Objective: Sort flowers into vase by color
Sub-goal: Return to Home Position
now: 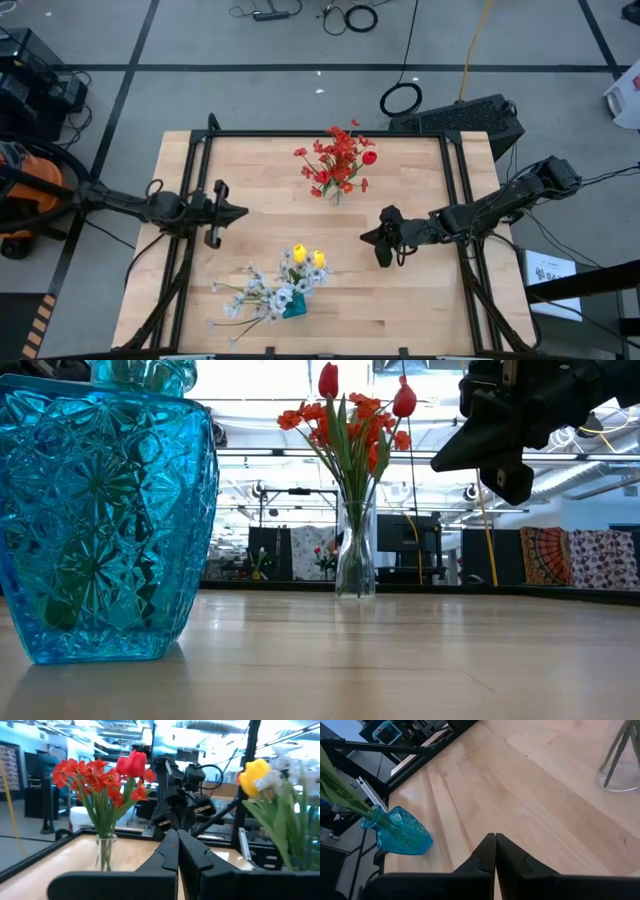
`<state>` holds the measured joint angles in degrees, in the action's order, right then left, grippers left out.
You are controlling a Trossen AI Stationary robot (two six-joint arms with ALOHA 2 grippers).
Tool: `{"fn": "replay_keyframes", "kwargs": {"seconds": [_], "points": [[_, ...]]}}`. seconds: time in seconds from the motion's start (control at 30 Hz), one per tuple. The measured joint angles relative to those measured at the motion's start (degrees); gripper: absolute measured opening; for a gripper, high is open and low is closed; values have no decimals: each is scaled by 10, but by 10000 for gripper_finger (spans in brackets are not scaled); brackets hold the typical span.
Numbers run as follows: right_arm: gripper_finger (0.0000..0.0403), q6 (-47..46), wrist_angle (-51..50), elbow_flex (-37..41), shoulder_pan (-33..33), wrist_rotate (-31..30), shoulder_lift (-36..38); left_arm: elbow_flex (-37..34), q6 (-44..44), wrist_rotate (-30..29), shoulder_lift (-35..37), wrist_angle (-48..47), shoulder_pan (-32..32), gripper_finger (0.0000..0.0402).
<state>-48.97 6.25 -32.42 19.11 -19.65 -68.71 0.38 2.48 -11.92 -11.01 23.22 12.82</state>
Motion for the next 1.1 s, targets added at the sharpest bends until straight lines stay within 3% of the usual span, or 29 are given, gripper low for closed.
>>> {"fn": "replay_keyframes", "kwargs": {"seconds": [0.23,0.63,0.8,1.1], "points": [[0,4,0,0,0,0,0,0,27,55,110,-144,-1,2],[0,25,25,0,0,-17,0,0,-38,109,110,-157,-63,2],[0,33,25,0,0,-16,0,0,-69,121,110,-206,-106,2],[0,176,25,0,0,-15,13,0,-46,116,109,-220,-124,9]]}}
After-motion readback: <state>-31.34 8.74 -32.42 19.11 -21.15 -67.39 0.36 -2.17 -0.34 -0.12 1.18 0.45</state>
